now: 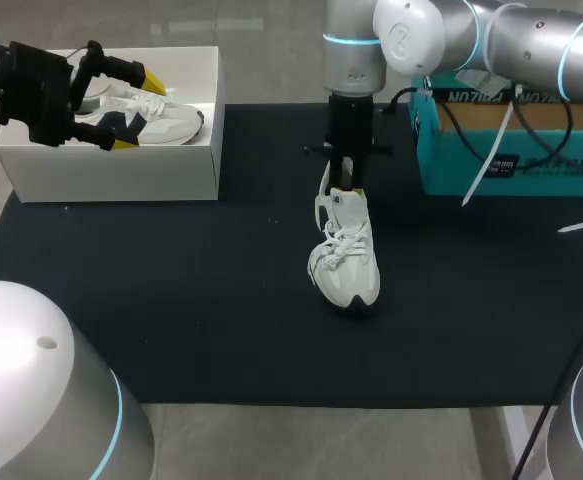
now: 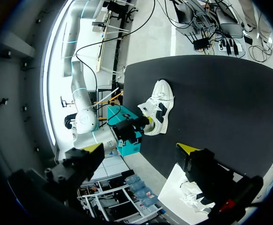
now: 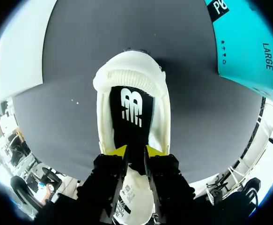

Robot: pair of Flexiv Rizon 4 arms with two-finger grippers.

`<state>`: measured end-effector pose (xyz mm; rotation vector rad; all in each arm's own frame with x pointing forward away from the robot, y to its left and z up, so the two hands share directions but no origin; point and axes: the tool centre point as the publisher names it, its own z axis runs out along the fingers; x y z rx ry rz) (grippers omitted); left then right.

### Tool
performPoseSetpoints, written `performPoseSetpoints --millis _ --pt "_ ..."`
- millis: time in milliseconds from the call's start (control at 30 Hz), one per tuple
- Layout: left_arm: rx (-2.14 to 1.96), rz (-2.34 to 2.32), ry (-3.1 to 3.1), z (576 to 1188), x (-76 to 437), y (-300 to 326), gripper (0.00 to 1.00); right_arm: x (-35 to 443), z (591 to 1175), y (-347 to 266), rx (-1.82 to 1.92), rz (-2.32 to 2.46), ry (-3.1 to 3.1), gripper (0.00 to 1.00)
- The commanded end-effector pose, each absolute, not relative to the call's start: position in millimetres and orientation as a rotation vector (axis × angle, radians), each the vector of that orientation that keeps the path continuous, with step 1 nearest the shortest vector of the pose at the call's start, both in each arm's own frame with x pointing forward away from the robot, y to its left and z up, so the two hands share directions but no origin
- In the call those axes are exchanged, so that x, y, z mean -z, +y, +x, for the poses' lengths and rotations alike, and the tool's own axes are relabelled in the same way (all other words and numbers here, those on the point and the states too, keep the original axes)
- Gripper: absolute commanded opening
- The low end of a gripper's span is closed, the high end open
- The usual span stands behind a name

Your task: Take the shoe out of the shoebox, open the shoe tongue, remove and reinsert the insole, then place the shoe into the shoebox

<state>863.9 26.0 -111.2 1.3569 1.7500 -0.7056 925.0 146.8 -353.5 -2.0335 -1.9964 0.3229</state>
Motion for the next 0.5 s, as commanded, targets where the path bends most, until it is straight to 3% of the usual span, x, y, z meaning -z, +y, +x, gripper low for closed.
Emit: performPoseSetpoints --millis 33,100,167,500 --pt "0.704 1.361 1.753 864.9 110.8 25.5 1.00 359.0 927.0 149.2 -0.328 -2.023 -1.991 0.62" --pt "0.704 1.361 1.753 864.9 110.8 25.5 1.00 360.1 927.0 149.4 -0.328 -2.020 -1.991 0.87" --pt "0.704 1.361 1.753 864.9 110.8 25.5 1.00 361.2 926.8 149.3 -0.329 -2.017 -1.990 0.99" --pt "0.704 1.361 1.753 864.9 110.8 25.5 1.00 357.2 925.8 148.8 -0.330 -2.018 -2.001 1.00"
